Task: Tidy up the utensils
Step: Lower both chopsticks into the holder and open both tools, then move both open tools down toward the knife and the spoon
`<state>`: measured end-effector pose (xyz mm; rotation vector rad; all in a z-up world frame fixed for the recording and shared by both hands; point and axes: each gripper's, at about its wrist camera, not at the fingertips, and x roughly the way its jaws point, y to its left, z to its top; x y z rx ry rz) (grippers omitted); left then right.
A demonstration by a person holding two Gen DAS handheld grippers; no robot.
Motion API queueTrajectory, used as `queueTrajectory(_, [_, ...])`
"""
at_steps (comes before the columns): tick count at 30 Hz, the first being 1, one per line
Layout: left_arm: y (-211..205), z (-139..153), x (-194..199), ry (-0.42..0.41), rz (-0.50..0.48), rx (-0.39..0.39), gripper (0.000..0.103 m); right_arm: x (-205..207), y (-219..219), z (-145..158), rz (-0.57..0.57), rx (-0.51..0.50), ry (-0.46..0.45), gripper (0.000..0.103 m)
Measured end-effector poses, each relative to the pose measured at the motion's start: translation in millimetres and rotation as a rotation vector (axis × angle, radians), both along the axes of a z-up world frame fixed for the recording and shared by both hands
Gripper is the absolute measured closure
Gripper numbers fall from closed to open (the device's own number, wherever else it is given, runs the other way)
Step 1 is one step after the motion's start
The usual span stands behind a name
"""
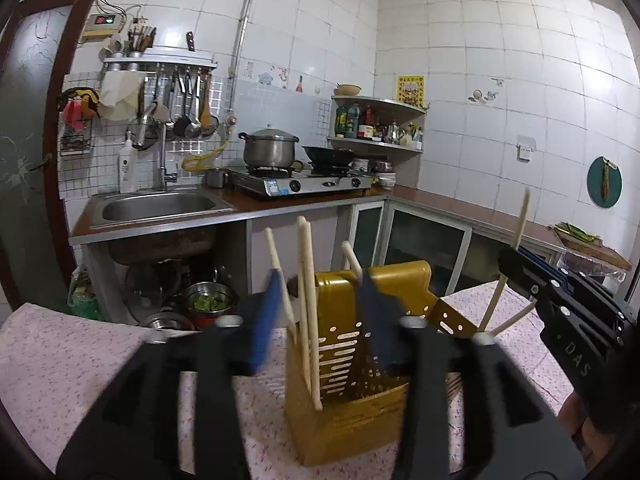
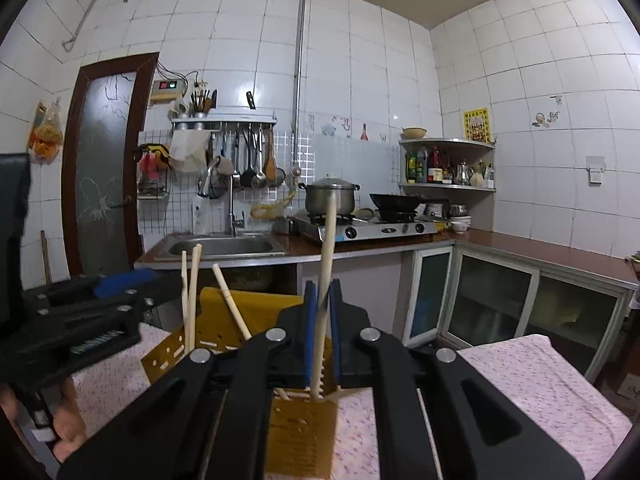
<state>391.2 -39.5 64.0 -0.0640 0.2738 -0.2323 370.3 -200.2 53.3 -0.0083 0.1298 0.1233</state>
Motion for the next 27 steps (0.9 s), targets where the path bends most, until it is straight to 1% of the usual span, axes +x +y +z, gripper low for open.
queueTrajectory(1, [3.0,3.6,-5.8,0.003,0.001,-0.002,0.048,-3.9,-2.1,2.4,0.000,0.001,0.002,0.060])
queueTrajectory(2, [5.2,6.0,-9.8,0.007,0.000,-0.005,0.044,-10.6,-4.9,5.0,-0.010,0.005,-0.001,0.048])
queueTrajectory(3, [9.1,8.6,-15.6,0.016,-0.001,-0.009,0.038,-18.1,-7.6,7.3,-0.023,0.006,-0.011,0.044])
queueTrajectory(7, [23.3,13.9,-41.9,0.025,0.023,-0.007,0.025,-42.1,-18.1,12.6,-0.046,0.000,0.009,0.044])
queueTrajectory(9, [29.4,14.4,-54.8,0.038,0.032,-0.004,0.016,-54.6,-24.2,9.7,-0.065,-0.001,0.029,0.044])
queueTrajectory(10, [32.6,14.0,-61.6,0.042,0.033,-0.006,0.015,-60.1,-26.8,8.1,-0.078,0.000,0.040,0.044])
queueTrajectory(11, [34.6,14.2,-66.3,0.048,0.033,-0.006,0.012,-65.4,-30.2,5.8,-0.092,0.004,0.053,0.044])
queueTrajectory(14, [36.9,8.4,-85.9,0.067,0.046,0.020,0.006,-79.1,-40.8,-1.7,-0.122,0.031,0.105,0.039])
queueTrajectory(16, [36.4,5.3,-95.2,0.081,0.050,0.038,0.005,-88.1,-44.1,-8.0,-0.145,0.031,0.131,0.035])
queueTrajectory(19, [34.5,-3.9,-105.2,0.126,0.053,0.039,0.005,-98.5,-44.9,-17.6,-0.159,0.026,0.188,0.033])
queueTrajectory(22, [34.2,-16.3,-110.0,0.208,0.076,0.038,0.005,-107.5,-44.0,-30.2,-0.161,0.038,0.251,0.033])
queueTrajectory(24, [34.8,-28.3,-114.7,0.272,0.073,0.025,0.005,-112.3,-41.9,-39.1,-0.166,0.041,0.293,0.033])
queueTrajectory(27, [35.3,-44.1,-121.3,0.329,0.071,0.030,0.005,-116.5,-35.2,-58.1,-0.155,0.041,0.379,0.033])
